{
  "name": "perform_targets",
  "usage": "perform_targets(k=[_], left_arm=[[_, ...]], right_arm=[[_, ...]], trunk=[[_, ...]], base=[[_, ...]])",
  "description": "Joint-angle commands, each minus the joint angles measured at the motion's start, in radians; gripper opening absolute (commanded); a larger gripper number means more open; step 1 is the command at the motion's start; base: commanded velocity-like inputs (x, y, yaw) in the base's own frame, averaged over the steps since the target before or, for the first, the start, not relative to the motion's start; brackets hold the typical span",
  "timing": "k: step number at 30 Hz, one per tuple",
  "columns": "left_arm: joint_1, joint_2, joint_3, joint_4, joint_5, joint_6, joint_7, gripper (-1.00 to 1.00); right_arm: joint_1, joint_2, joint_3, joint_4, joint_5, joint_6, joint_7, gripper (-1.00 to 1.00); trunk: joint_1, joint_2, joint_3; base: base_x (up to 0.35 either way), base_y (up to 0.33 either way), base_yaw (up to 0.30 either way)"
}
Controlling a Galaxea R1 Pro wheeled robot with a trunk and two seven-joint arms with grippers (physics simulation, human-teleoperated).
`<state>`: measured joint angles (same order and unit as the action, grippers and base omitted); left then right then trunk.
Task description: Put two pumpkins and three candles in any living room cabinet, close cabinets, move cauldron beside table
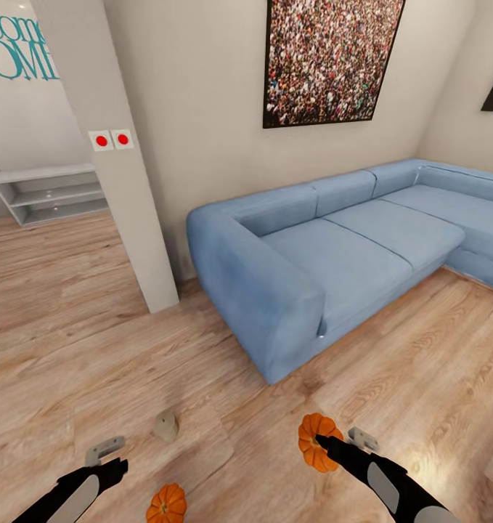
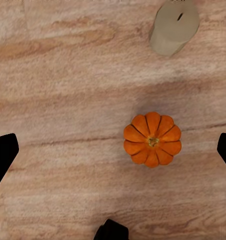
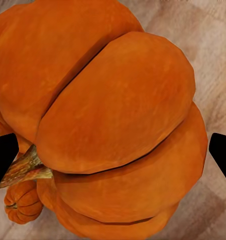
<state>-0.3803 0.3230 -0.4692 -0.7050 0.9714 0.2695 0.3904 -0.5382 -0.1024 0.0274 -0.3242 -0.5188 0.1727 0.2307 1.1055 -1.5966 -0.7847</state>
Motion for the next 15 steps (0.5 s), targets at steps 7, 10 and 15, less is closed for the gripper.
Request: perform_targets(k=[7, 10, 15], left_arm=[[0.000, 0.002, -0.005, -0.002, 0.007, 0.001, 0.008, 1.00], [-0.001, 0.001, -0.005, -0.002, 0.007, 0.001, 0.008, 1.00], [-0.001, 0.002, -0.005, -0.002, 0.007, 0.001, 0.008, 1.00]], right_arm=[[0.000, -0.002, 0.003, -0.001, -0.009, 0.005, 0.001, -1.00], [0.000, -0.002, 0.003, -0.001, -0.009, 0.004, 0.001, -1.00], [0.000, -0.005, 0.003, 0.000, -0.008, -0.001, 0.001, -1.00]], trunk=[[0.000, 0.000, -0.001], [0.000, 0.000, -0.001], [0.000, 0.000, -0.001]], base=[[0.065, 0.002, 0.000], [0.105, 0.006, 0.000], [0.018, 0.001, 0.000]])
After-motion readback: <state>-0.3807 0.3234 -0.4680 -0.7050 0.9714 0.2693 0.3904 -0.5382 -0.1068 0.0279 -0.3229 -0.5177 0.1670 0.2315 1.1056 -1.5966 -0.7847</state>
